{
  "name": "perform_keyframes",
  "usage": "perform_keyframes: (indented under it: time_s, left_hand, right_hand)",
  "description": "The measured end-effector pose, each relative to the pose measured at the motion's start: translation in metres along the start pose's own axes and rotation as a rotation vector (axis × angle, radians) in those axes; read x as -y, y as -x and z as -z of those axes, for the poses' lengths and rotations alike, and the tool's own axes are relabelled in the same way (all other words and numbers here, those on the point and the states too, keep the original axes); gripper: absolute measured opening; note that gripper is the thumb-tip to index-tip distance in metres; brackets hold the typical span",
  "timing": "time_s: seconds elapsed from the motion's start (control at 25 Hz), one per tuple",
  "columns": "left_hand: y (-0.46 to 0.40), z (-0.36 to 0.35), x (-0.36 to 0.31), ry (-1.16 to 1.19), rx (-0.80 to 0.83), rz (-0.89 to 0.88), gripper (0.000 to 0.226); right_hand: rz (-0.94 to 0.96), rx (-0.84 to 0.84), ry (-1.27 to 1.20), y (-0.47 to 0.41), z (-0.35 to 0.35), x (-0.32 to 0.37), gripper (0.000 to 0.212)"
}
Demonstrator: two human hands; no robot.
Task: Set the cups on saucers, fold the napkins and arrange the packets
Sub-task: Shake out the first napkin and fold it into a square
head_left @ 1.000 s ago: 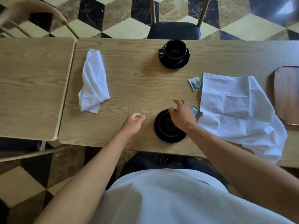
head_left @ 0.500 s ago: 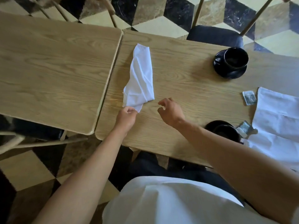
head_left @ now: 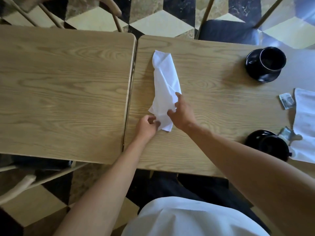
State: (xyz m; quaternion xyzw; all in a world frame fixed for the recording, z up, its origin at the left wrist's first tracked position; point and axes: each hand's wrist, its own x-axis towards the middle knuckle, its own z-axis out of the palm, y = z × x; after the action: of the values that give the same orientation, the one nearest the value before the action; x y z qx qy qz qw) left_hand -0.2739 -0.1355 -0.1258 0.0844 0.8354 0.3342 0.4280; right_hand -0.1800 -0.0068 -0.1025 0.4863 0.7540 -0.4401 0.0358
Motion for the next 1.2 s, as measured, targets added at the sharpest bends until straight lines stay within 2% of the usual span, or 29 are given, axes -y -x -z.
perform_keyframes:
  time_s: [0.12,0.2,0.28,0.36,0.52,0.64,0.72,0.8,0.88,0.92,1.0,1.08,1.12,1.2]
  left_hand:
    - [0.001,-0.006,0.002,0.085,-0.008,0.096,0.036]
    - [0.003,-0.009,0.001,0.088,-0.018,0.133,0.027]
    - [0.005,-0.01,-0.002,0.025,-0.036,0.098,0.009]
    - [0.012,-0.006,-0.004,-0.062,-0.089,0.031,0.011]
    - [0.038,-0.001,-0.012,-0.152,-0.144,-0.204,0.016]
    - [0.057,-0.008,-0.024,-0.233,-0.151,-0.477,0.011]
    - [0.064,-0.014,-0.03,-0.278,-0.139,-0.658,0.01]
    - [0.069,-0.019,-0.035,-0.313,-0.149,-0.774,0.008]
    - [0.073,-0.023,-0.043,-0.307,-0.179,-0.772,0.007]
    - [0.073,-0.024,-0.048,-0.303,-0.222,-0.748,0.008]
    - [0.071,-0.025,-0.061,-0.318,-0.336,-0.693,0.013]
    - [0.067,-0.028,-0.079,-0.252,-0.336,-0.573,0.021]
    - [0.066,-0.031,-0.088,-0.2,-0.294,-0.488,0.025]
    - [0.069,-0.043,-0.101,-0.102,-0.138,-0.367,0.044]
  right_hand:
    - [-0.109,0.066,-0.027,0.002,-0.002,-0.003,0.049]
    - [-0.128,0.081,-0.07,0.009,-0.004,-0.013,0.033]
    - [-0.155,0.086,-0.159,0.015,-0.006,-0.03,0.026]
    - [-0.237,0.057,-0.285,0.022,-0.005,-0.046,0.019]
    - [-0.389,0.012,-0.488,0.035,0.007,-0.062,0.014]
    - [-0.327,-0.005,-0.54,0.04,0.019,-0.054,0.042]
    - [-0.249,-0.029,-0.449,0.041,0.026,-0.048,0.053]
    - [-0.284,-0.123,-0.396,0.039,0.038,-0.048,0.035]
    - [-0.348,-0.175,-0.382,0.04,0.055,-0.053,0.011]
    - [-0.357,-0.192,-0.375,0.042,0.063,-0.057,0.007]
    - [-0.349,-0.277,-0.419,0.049,0.077,-0.066,0.011]
    - [-0.325,-0.342,-0.533,0.06,0.09,-0.069,0.018]
    - [-0.308,-0.294,-0.625,0.064,0.094,-0.067,0.02]
    - [-0.261,-0.057,-0.864,0.072,0.101,-0.056,0.021]
